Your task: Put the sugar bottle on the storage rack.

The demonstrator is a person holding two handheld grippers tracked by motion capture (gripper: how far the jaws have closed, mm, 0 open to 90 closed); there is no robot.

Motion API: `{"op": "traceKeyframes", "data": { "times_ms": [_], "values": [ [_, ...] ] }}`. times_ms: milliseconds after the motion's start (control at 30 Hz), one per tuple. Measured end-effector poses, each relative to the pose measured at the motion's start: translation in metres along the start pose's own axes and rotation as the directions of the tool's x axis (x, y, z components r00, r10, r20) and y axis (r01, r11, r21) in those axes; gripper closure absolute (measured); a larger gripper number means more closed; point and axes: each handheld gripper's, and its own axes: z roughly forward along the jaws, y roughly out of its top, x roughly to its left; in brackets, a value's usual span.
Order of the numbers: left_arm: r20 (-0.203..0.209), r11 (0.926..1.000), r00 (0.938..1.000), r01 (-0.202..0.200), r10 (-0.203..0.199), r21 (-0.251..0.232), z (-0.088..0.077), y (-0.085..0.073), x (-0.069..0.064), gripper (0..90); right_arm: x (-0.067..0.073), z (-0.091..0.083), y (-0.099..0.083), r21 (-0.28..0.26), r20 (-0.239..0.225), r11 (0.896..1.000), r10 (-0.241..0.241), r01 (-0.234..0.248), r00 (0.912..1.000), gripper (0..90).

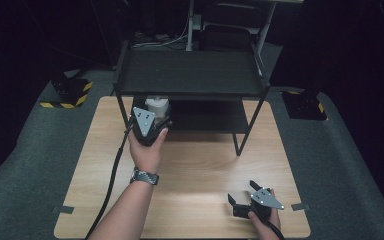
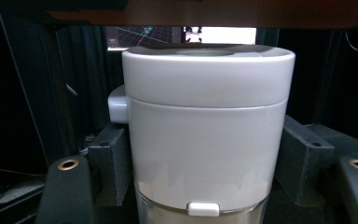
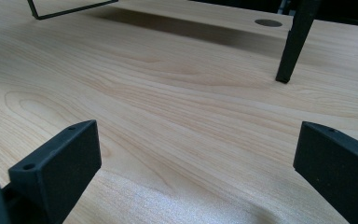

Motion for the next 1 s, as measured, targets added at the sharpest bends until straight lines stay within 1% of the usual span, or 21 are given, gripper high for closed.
{"op": "traceKeyframes", "data": {
  "times_ms": [67, 100, 233, 267, 400, 500, 567, 633, 667, 700, 767, 867, 1000],
  "values": [
    [0.003, 0.9999, 1.0000, 0.004, -0.003, -0.012, 0.004, -0.003, 0.000, 31.0, 0.000, 0.000, 0.000, -0.001, -0.001, 1.000, 0.001, -0.001, 1.0000, 0.1],
    [-0.002, 0.9999, 1.0000, -0.005, 0.005, -0.009, 0.006, -0.003, -0.002, 31.0, 0.000, 0.000, 0.000, -0.001, -0.001, 1.000, 0.001, -0.001, 1.0000, 0.1],
    [-0.008, 0.9999, 0.9999, -0.010, 0.010, -0.005, 0.015, -0.005, -0.003, 31.0, -0.001, 0.000, -0.001, -0.005, -0.003, 1.000, 0.003, -0.003, 1.0000, 0.1],
    [-0.010, 0.9999, 0.9999, -0.003, 0.003, -0.010, 0.017, -0.006, -0.004, 31.0, -0.001, 0.000, -0.001, -0.006, -0.004, 1.000, 0.003, -0.003, 1.0000, 0.1],
    [-0.024, 0.9999, 0.9997, 0.002, -0.003, -0.014, 0.025, -0.008, -0.006, 31.0, -0.002, -0.001, -0.002, -0.010, -0.007, 1.000, 0.008, -0.008, 0.9999, 0.1],
    [-0.031, 0.9999, 0.9994, 0.013, -0.013, -0.009, 0.030, -0.009, -0.007, 31.0, -0.002, -0.001, -0.002, -0.011, -0.008, 1.000, 0.008, -0.008, 0.9999, 0.1],
    [-0.041, 0.9999, 0.9991, 0.008, -0.009, -0.012, 0.032, -0.010, -0.009, 31.0, -0.002, -0.001, -0.002, -0.012, -0.009, 1.000, 0.008, -0.009, 0.9999, 0.1],
    [-0.041, 0.9999, 0.9991, 0.007, -0.007, -0.011, 0.033, -0.010, -0.010, 31.0, -0.002, -0.001, -0.002, -0.012, -0.009, 1.000, 0.010, -0.010, 0.9999, 0.1],
    [-0.041, 1.0000, 0.9991, -0.006, 0.006, -0.004, 0.035, -0.010, -0.011, 30.9, -0.003, -0.001, -0.002, -0.013, -0.010, 1.000, 0.010, -0.010, 0.9999, 0.1],
    [-0.041, 1.0000, 0.9991, -0.006, 0.006, -0.004, 0.035, -0.010, -0.011, 30.7, -0.003, -0.001, -0.002, -0.013, -0.010, 1.000, 0.010, -0.010, 0.9999, 0.1],
    [-0.039, 0.9998, 0.9991, 0.019, -0.019, -0.004, 0.037, -0.009, -0.009, 30.6, -0.002, -0.001, -0.002, -0.013, -0.009, 1.000, 0.012, -0.012, 0.9999, 0.1],
    [-0.034, 0.9999, 0.9993, 0.014, -0.014, 0.005, 0.037, -0.006, -0.007, 30.5, -0.002, -0.001, -0.003, -0.015, -0.009, 1.000, 0.011, -0.011, 0.9999, 0.1],
    [-0.033, 0.9998, 0.9993, 0.018, -0.018, 0.006, 0.036, -0.006, -0.008, 30.3, -0.002, -0.001, -0.003, -0.014, -0.010, 1.000, 0.011, -0.011, 0.9999, 0.1]
  ]
}}
